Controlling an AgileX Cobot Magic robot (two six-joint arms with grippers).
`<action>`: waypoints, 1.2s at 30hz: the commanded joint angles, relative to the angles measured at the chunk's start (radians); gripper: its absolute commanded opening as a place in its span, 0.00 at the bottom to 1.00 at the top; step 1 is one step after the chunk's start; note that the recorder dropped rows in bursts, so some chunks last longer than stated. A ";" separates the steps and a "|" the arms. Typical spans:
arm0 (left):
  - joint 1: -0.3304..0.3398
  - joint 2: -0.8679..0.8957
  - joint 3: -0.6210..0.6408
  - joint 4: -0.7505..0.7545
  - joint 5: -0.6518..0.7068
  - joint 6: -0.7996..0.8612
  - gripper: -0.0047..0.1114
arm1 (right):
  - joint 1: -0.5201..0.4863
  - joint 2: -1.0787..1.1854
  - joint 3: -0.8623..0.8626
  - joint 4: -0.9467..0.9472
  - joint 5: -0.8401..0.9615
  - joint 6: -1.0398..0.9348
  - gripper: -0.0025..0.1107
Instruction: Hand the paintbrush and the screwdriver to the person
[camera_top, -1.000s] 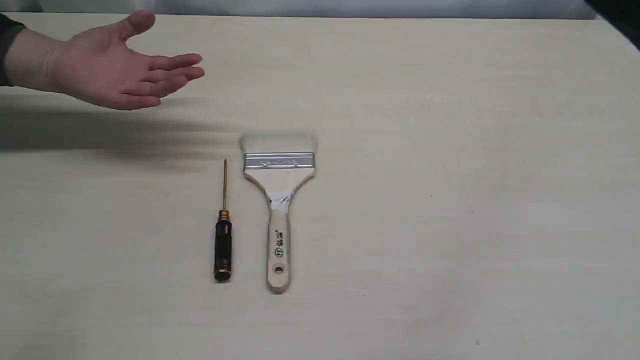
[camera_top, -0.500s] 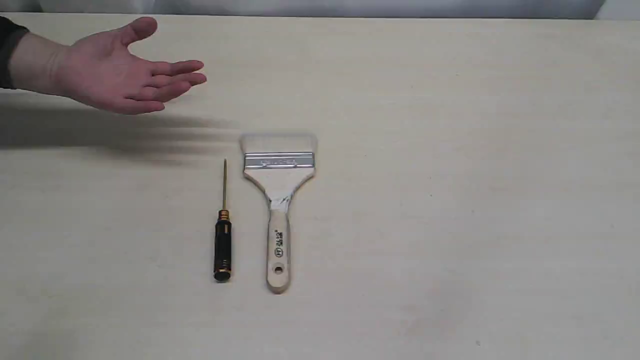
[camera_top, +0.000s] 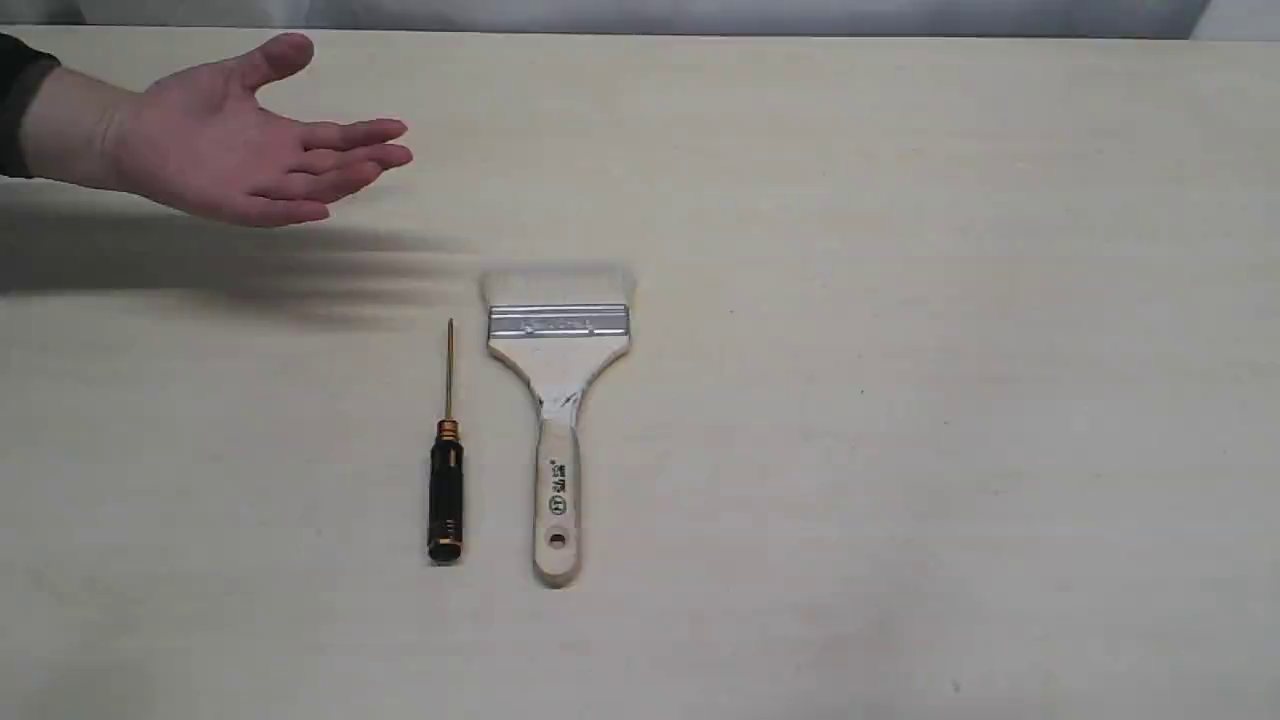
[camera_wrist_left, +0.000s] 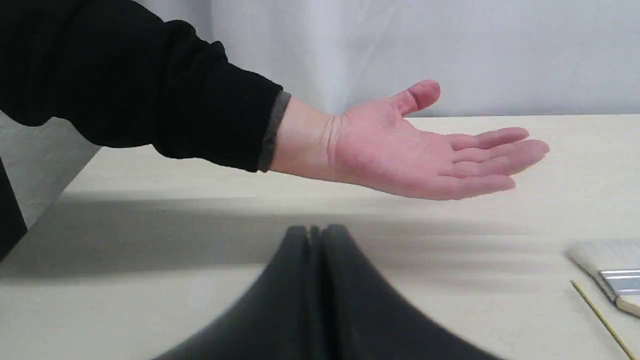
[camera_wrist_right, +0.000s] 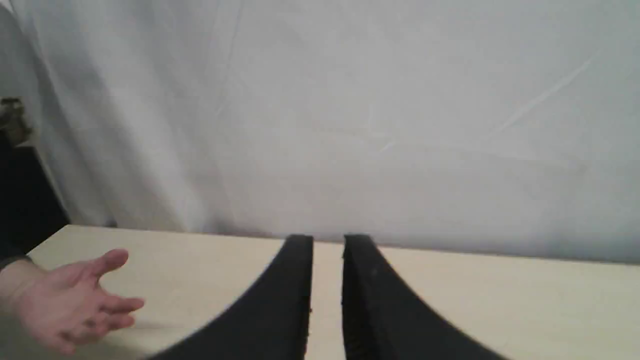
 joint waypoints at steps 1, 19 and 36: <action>-0.008 -0.002 0.002 -0.004 -0.004 -0.002 0.04 | -0.001 0.120 -0.037 -0.005 -0.096 0.019 0.15; -0.008 -0.002 0.002 -0.003 -0.004 -0.002 0.04 | 0.294 0.318 -0.362 -0.005 0.156 -0.067 0.15; -0.008 -0.002 0.002 -0.001 -0.006 -0.002 0.04 | 0.858 0.758 -0.426 0.198 0.711 -0.373 0.33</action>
